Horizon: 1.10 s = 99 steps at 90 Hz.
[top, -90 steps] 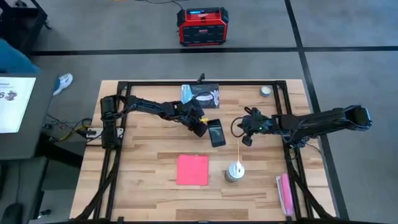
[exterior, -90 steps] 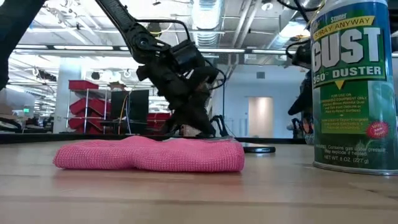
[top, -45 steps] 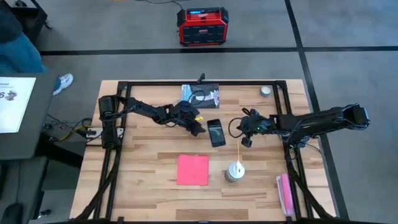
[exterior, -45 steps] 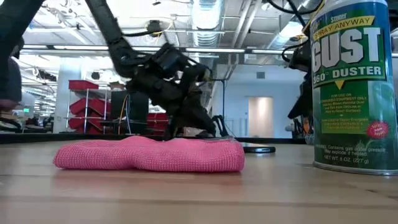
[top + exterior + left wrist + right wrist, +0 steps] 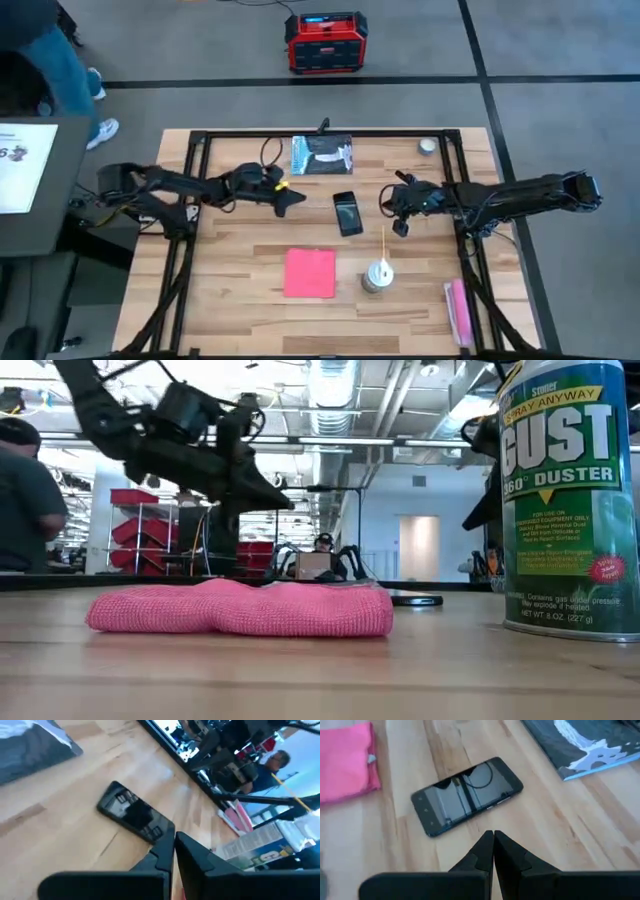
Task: Apply microfiber cloth
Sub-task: Spray the front of the cellphone using the spray bottle
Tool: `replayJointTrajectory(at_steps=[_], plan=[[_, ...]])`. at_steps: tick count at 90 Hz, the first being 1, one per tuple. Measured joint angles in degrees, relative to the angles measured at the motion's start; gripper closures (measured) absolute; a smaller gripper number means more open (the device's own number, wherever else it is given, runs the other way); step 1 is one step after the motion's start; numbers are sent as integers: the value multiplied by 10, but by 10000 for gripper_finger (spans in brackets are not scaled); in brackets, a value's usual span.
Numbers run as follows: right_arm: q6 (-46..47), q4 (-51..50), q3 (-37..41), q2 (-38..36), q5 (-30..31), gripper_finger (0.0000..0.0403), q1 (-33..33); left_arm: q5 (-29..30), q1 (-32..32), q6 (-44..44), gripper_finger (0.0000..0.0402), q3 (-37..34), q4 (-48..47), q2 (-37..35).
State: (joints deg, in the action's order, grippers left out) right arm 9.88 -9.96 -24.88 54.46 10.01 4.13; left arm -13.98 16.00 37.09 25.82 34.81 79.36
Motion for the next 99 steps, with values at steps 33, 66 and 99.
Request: replayJointTrajectory(at_steps=[33,66,99], plan=[[51,146,53,54,-49,403,17,28,-36,39,402,7,-5,55],[6,161,-11,174,-2,403,15,28,-36,162,402,14,82,132],[1,155,-29,234,32,403,11,24,-23,206,334,52,-28,155]])
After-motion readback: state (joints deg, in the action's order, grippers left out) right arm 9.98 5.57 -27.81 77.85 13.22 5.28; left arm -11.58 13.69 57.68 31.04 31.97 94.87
